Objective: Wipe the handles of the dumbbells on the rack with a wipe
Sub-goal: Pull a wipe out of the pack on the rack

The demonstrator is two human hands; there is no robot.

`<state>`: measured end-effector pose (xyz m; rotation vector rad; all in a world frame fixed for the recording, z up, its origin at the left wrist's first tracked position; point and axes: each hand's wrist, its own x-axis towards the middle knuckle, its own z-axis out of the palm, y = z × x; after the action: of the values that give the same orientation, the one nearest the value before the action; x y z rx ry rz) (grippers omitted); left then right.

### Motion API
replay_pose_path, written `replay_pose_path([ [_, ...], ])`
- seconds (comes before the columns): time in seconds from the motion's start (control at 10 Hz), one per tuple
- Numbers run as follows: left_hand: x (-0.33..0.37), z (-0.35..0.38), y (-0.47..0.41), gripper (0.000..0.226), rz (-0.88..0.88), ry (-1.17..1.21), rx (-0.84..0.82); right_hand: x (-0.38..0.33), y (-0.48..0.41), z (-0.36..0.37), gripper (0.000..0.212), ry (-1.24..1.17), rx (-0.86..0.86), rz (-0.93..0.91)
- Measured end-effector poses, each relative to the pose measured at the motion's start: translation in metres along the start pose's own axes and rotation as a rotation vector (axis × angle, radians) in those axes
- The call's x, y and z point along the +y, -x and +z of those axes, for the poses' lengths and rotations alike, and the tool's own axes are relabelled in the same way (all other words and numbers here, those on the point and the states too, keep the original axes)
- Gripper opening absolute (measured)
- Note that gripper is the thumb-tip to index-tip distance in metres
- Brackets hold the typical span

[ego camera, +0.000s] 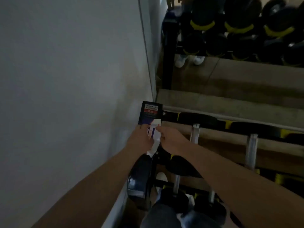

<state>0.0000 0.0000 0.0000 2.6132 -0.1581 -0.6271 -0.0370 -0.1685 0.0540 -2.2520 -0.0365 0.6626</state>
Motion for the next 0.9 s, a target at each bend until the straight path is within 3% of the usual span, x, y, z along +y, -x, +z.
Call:
replay_pose_path([
  [0.1, -0.001, 0.011, -0.004, 0.055, 0.016, -0.021, 0.064, 0.006, -0.013, 0.019, 0.03, -0.158, -0.051, 0.029],
  [0.2, -0.002, 0.022, -0.006, 0.066, -0.007, -0.094, 0.139, 0.013, -0.02, 0.025, 0.041, -0.326, -0.076, 0.186],
  [0.3, 0.001, 0.026, -0.012, 0.063, -0.061, -0.108, 0.197, 0.011, -0.016, 0.027, 0.059, -0.07, -0.041, 0.137],
  [0.5, -0.002, 0.023, -0.012, 0.054, -0.037, -0.012, 0.225, 0.01, -0.024, 0.034, 0.054, -0.119, -0.025, 0.191],
  [0.7, -0.017, 0.0, 0.005, 0.032, -0.02, 0.352, 0.206, 0.006, -0.026, 0.037, 0.058, 0.008, -0.097, 0.191],
  [0.8, -0.032, -0.008, 0.01, 0.046, -0.037, 0.361, 0.263, 0.002, -0.028, 0.039, 0.062, 0.036, -0.093, 0.166],
  [0.9, -0.042, -0.011, 0.009, 0.043, 0.08, -0.018, 0.354, 0.0, -0.031, 0.044, 0.073, 0.188, -0.127, 0.156],
])
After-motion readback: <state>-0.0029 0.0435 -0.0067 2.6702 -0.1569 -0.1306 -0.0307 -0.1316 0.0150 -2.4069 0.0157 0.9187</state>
